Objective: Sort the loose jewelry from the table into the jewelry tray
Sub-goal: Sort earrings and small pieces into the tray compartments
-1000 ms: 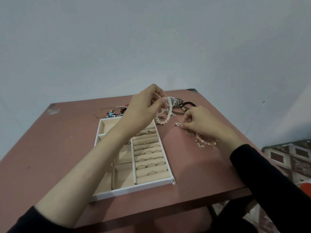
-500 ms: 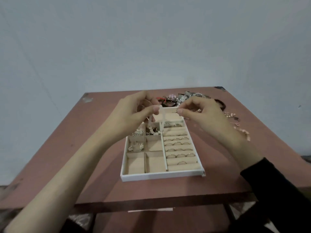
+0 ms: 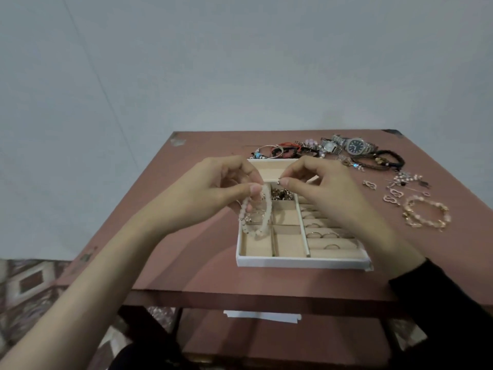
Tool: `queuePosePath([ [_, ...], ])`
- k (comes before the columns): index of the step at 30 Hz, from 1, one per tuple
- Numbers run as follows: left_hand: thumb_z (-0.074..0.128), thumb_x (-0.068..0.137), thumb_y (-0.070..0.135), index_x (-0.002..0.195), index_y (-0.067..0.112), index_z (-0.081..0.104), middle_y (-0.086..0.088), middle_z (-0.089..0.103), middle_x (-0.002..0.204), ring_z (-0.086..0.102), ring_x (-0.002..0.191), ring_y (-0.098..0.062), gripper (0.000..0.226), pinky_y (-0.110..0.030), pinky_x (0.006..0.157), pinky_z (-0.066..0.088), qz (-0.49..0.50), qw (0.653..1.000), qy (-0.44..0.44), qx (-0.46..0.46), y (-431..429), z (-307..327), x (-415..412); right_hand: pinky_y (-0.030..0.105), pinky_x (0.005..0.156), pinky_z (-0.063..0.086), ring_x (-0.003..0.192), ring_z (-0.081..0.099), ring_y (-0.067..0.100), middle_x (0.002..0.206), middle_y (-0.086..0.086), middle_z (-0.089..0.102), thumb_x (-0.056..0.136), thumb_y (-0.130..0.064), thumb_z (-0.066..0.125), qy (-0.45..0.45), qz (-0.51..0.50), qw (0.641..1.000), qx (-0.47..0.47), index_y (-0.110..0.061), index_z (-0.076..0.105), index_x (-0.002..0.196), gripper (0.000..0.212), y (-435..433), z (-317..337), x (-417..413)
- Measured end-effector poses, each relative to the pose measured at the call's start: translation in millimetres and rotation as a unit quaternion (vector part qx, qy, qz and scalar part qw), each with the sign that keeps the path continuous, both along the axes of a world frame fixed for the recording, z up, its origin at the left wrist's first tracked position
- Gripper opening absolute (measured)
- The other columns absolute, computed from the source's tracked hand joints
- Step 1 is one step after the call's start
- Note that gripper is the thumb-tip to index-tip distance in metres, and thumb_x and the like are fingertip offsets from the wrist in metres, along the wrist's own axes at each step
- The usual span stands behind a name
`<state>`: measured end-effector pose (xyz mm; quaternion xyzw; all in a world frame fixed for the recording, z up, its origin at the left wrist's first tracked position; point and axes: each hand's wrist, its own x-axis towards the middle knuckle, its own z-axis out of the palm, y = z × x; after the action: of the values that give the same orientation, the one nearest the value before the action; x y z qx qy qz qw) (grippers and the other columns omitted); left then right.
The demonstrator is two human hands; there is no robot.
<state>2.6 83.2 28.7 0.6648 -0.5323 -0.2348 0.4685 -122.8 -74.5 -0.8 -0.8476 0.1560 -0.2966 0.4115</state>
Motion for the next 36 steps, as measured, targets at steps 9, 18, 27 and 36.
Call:
queuePosePath([
  [9,0.063,0.086,0.012,0.088,0.008,0.062,-0.012,0.071,0.08,0.069,0.073,-0.027,0.005,-0.041,0.071,0.056,0.102,0.994,-0.048,0.005,-13.4,-15.6,1.4,0.009,0.058,0.036,0.062,0.052,-0.002,0.066,-0.011,0.061,0.081,-0.014,0.068,-0.039,-0.037,0.999,-0.003,-0.023,0.066,0.074,0.011,-2.0,-9.7,4.6],
  [18,0.074,0.075,0.026,0.08,0.021,0.072,0.013,0.06,0.068,0.054,0.063,-0.005,0.008,-0.012,0.058,0.038,0.121,0.969,-0.214,0.037,-18.4,-28.2,2.2,0.019,0.062,0.04,0.064,0.053,0.0,0.066,-0.011,0.062,0.081,-0.017,0.069,-0.045,-0.043,0.998,-0.004,-0.025,0.066,0.073,0.011,-4.9,-12.9,5.7],
  [27,0.063,0.085,0.033,0.098,0.032,0.072,0.011,0.051,0.09,0.04,0.086,-0.014,0.016,-0.027,0.081,0.035,0.063,0.899,-0.416,0.119,-20.7,-27.8,-0.5,0.014,0.059,0.039,0.063,0.053,-0.001,0.065,-0.012,0.062,0.081,-0.014,0.069,-0.047,-0.037,0.998,-0.004,-0.027,0.065,0.072,0.016,-3.5,-12.2,5.4],
  [36,0.066,0.078,0.043,0.104,0.028,0.058,0.008,0.067,0.091,0.064,0.081,-0.01,0.031,-0.023,0.077,0.051,0.09,0.954,-0.16,0.239,-4.2,-8.4,17.8,0.013,0.059,0.039,0.06,0.051,-0.002,0.065,-0.012,0.061,0.08,-0.014,0.069,-0.047,-0.03,0.998,0.016,-0.025,0.066,0.073,0.014,-2.9,-12.3,4.8],
])
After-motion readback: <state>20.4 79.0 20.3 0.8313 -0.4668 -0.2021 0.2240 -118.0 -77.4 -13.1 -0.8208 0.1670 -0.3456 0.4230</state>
